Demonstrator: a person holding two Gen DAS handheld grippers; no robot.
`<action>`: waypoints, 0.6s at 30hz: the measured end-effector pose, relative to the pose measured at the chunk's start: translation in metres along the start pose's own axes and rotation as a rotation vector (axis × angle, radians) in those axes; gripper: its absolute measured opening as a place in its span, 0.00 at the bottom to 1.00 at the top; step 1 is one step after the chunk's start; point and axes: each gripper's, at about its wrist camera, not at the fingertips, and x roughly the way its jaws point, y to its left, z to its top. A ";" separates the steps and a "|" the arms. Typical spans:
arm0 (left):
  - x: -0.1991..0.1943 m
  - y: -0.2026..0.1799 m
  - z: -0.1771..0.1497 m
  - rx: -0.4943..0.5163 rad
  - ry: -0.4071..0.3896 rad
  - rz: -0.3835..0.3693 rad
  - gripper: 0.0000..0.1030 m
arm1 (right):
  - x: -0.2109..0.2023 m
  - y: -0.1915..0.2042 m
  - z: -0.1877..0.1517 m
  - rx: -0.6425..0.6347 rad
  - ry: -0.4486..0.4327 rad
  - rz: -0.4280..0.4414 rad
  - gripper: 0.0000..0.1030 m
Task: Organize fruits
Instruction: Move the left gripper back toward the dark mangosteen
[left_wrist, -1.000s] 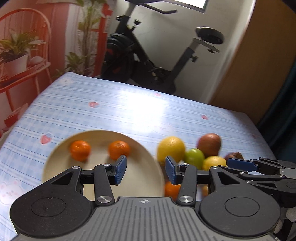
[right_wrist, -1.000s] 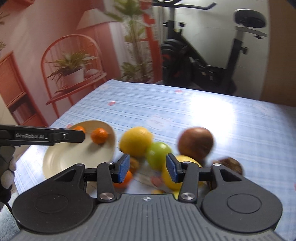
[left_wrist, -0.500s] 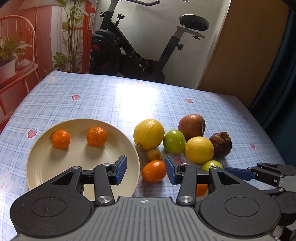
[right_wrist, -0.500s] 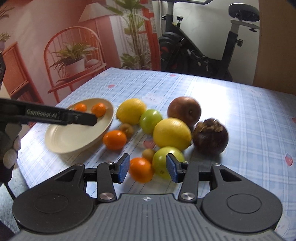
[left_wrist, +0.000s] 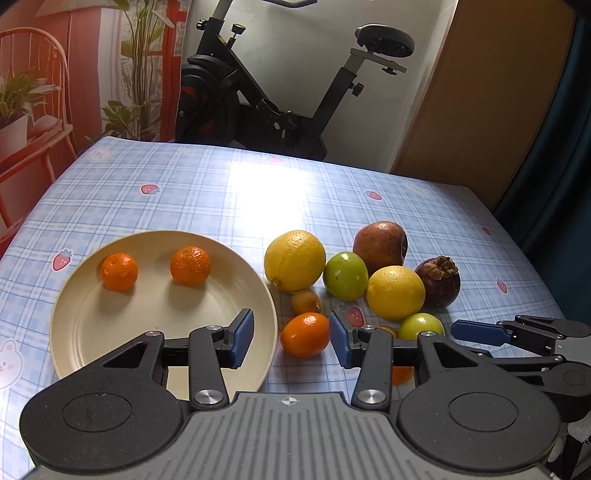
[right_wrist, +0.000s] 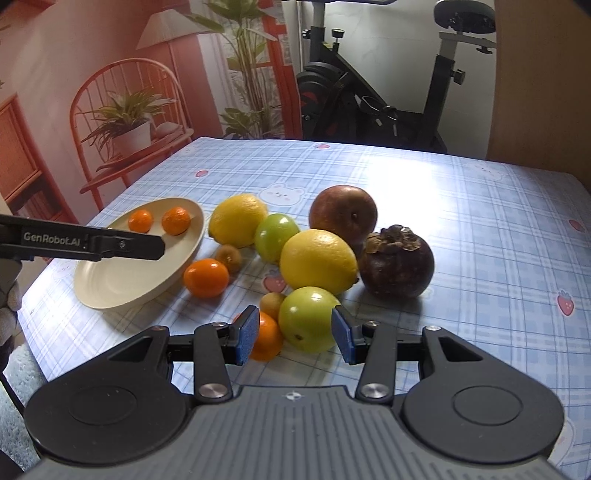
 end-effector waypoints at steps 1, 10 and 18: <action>0.000 0.000 0.001 0.000 0.001 0.000 0.46 | 0.000 -0.001 0.001 0.001 -0.002 -0.002 0.46; 0.005 -0.004 0.010 0.001 -0.002 -0.005 0.46 | -0.003 -0.022 0.009 0.017 -0.027 -0.042 0.46; 0.021 -0.022 0.032 0.014 0.016 -0.068 0.46 | 0.002 -0.050 0.016 -0.017 -0.027 -0.107 0.46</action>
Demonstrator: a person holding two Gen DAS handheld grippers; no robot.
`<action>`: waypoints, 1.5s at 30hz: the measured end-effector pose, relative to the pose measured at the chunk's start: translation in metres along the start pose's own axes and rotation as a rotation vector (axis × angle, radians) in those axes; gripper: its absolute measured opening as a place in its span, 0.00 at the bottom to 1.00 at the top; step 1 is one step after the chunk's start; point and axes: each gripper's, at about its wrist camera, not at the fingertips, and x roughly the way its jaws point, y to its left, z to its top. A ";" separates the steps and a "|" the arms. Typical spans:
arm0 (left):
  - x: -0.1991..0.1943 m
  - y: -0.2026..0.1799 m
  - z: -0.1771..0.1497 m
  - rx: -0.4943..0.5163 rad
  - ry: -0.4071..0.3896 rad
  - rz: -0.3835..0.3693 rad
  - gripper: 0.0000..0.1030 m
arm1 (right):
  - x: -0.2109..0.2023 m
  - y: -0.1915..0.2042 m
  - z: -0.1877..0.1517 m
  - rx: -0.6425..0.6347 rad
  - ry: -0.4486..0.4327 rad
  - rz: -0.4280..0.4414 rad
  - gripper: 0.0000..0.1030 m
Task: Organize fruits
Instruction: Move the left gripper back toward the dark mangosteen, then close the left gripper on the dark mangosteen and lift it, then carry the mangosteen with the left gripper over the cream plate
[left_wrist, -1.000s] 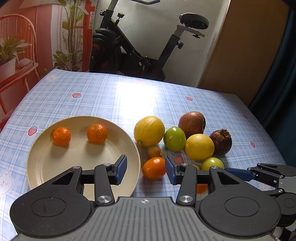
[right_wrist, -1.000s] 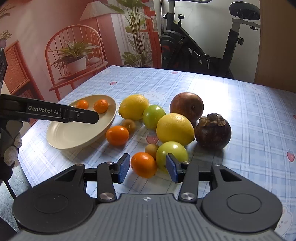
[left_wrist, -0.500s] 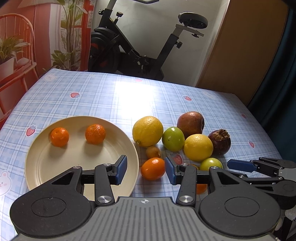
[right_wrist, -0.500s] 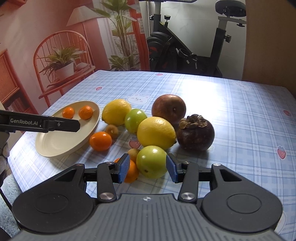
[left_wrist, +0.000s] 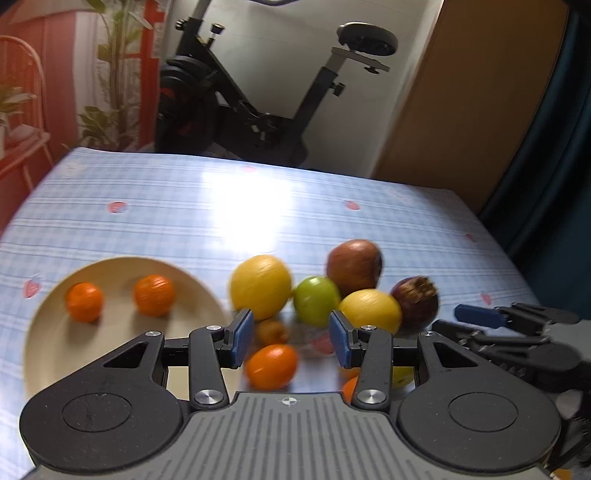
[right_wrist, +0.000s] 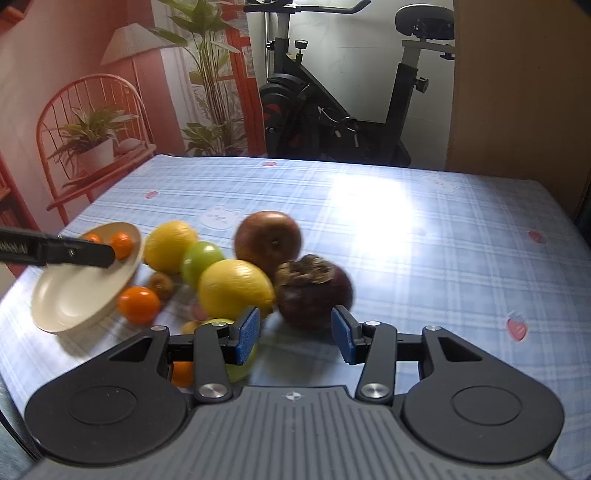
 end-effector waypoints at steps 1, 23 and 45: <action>0.004 -0.004 0.005 -0.003 0.007 -0.016 0.46 | 0.002 -0.002 -0.001 -0.020 0.004 -0.009 0.46; 0.121 -0.108 0.034 0.191 0.211 -0.235 0.49 | 0.052 -0.021 -0.010 -0.085 0.039 0.117 0.59; 0.076 -0.099 0.043 0.236 0.104 -0.244 0.53 | 0.012 0.000 0.021 -0.073 -0.026 0.139 0.57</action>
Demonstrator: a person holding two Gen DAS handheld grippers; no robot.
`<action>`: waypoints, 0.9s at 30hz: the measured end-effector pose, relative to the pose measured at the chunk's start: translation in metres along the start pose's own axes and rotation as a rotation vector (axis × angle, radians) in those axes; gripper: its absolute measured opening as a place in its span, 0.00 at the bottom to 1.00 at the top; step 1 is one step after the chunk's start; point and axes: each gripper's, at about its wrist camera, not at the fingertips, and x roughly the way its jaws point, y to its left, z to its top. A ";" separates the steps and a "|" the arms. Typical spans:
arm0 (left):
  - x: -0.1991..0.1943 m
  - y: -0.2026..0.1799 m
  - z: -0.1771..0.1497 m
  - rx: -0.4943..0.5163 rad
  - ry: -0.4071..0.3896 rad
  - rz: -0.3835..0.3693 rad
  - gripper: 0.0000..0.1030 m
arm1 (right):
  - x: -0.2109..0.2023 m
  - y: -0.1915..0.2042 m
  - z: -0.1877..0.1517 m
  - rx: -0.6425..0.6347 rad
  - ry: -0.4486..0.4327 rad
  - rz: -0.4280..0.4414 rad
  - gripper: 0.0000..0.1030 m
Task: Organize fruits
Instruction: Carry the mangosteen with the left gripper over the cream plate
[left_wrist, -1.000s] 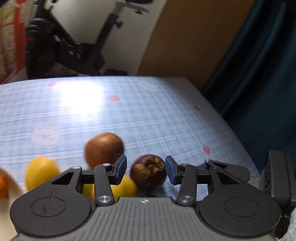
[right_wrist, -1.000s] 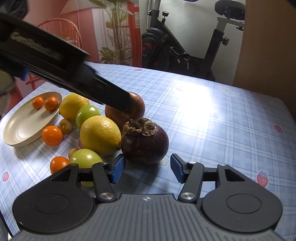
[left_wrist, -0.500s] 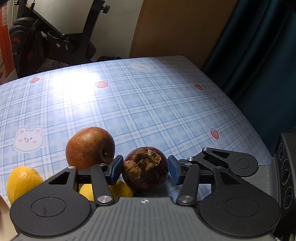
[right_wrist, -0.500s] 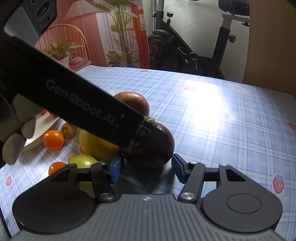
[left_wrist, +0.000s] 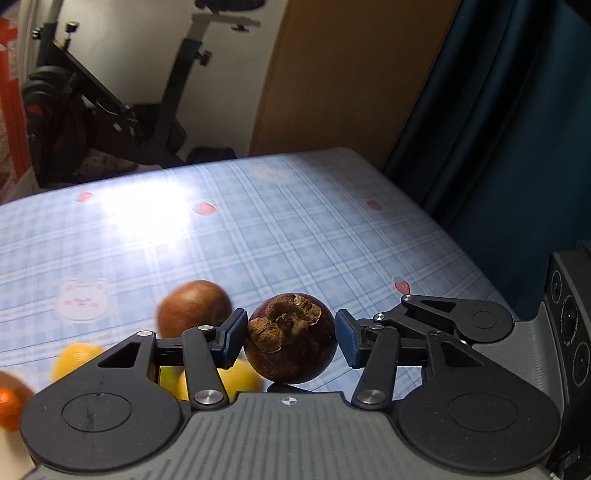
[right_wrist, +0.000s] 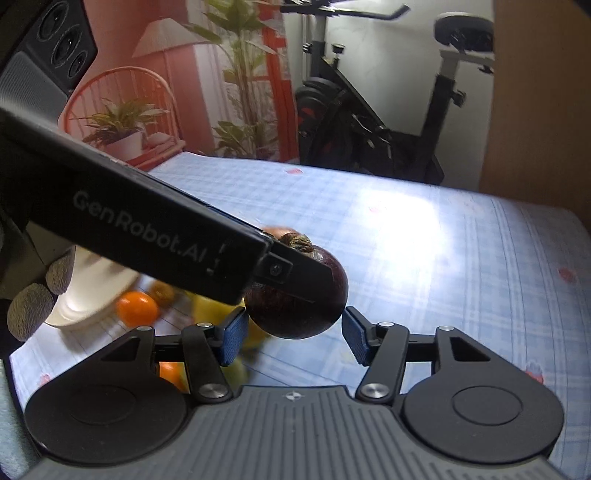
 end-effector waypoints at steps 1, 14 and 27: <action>-0.009 0.003 -0.001 0.000 -0.010 0.009 0.53 | -0.001 0.007 0.004 -0.009 -0.004 0.011 0.57; -0.117 0.135 -0.076 -0.180 0.002 0.230 0.53 | 0.086 0.164 0.041 -0.159 0.068 0.318 0.57; -0.129 0.219 -0.105 -0.337 0.022 0.295 0.52 | 0.166 0.237 0.050 -0.205 0.186 0.389 0.57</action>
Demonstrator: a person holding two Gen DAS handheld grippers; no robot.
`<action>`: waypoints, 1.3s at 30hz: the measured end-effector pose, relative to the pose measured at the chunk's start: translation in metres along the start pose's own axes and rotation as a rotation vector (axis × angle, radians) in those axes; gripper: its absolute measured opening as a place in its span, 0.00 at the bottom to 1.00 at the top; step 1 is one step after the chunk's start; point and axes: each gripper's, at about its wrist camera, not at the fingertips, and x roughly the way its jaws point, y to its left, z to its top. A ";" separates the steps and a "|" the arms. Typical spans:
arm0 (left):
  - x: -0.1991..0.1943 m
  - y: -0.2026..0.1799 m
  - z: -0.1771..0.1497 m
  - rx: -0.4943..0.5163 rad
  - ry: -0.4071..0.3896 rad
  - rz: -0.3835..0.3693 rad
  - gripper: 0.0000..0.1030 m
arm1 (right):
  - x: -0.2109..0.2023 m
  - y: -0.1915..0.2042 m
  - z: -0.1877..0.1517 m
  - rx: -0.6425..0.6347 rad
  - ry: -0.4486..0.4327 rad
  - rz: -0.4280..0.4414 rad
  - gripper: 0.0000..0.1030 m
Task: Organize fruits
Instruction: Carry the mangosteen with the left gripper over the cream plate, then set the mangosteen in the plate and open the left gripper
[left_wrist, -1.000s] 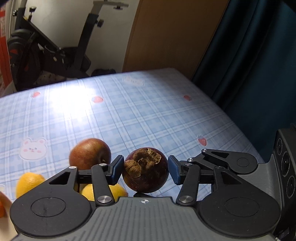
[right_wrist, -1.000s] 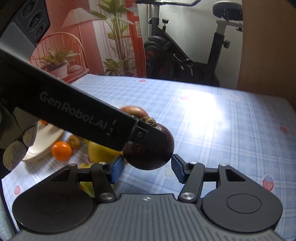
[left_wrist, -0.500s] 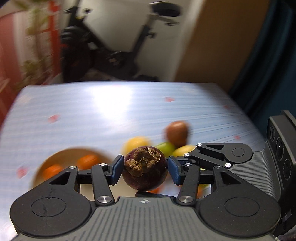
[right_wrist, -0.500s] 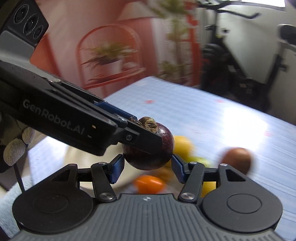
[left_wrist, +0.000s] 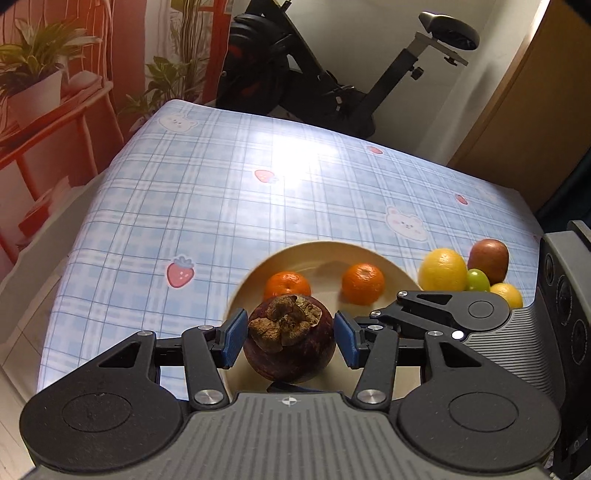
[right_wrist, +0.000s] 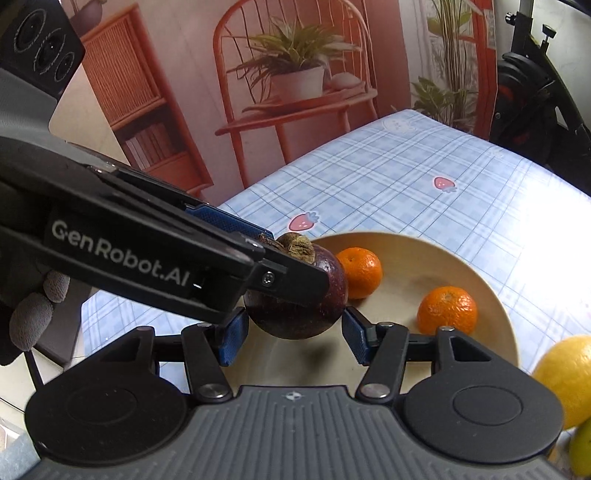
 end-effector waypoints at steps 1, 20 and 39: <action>0.001 -0.001 0.000 0.004 -0.002 0.003 0.52 | 0.000 0.000 0.000 -0.001 -0.001 -0.001 0.57; 0.003 -0.004 -0.009 0.040 -0.028 0.098 0.52 | -0.024 -0.009 -0.017 0.045 -0.036 -0.059 0.57; -0.009 -0.019 -0.015 -0.025 -0.075 0.170 0.52 | -0.161 -0.076 -0.079 0.200 -0.192 -0.306 0.57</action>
